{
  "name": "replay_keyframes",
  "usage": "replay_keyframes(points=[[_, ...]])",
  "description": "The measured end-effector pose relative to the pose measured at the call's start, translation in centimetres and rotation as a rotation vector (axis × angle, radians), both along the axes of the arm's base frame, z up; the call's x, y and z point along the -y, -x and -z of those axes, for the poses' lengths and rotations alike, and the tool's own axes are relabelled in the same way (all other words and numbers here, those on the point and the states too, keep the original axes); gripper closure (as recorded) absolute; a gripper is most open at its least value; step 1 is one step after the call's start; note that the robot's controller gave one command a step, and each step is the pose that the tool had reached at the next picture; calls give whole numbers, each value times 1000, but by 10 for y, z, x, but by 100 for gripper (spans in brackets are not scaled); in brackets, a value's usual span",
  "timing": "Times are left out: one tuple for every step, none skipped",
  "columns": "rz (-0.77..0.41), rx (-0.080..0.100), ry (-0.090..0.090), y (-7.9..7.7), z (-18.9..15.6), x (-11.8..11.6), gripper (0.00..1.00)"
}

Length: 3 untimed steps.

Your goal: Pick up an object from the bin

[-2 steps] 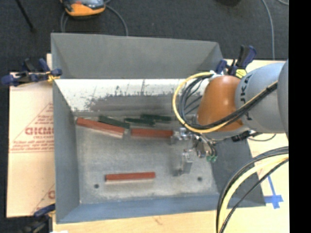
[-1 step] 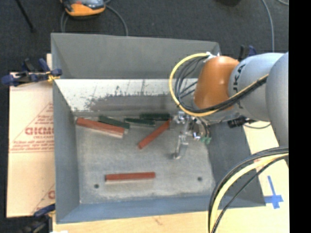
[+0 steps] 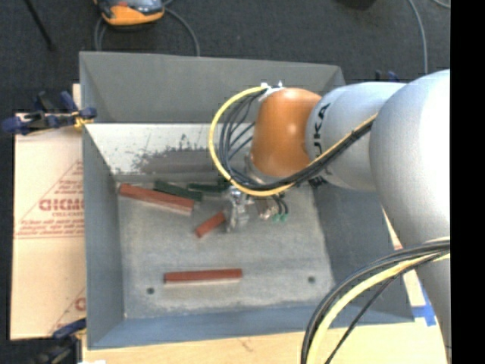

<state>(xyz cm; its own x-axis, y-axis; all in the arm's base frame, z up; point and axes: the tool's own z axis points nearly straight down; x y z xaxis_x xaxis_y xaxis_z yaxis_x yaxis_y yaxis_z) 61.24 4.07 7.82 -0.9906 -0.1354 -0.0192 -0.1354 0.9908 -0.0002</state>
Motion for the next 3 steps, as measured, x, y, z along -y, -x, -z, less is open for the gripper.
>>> replay_keyframes(points=[[-1,-13,4,4,4,2,0],[-2,-13,4,4,4,2,0],[-7,-12,3,-39,5,-32,100]])
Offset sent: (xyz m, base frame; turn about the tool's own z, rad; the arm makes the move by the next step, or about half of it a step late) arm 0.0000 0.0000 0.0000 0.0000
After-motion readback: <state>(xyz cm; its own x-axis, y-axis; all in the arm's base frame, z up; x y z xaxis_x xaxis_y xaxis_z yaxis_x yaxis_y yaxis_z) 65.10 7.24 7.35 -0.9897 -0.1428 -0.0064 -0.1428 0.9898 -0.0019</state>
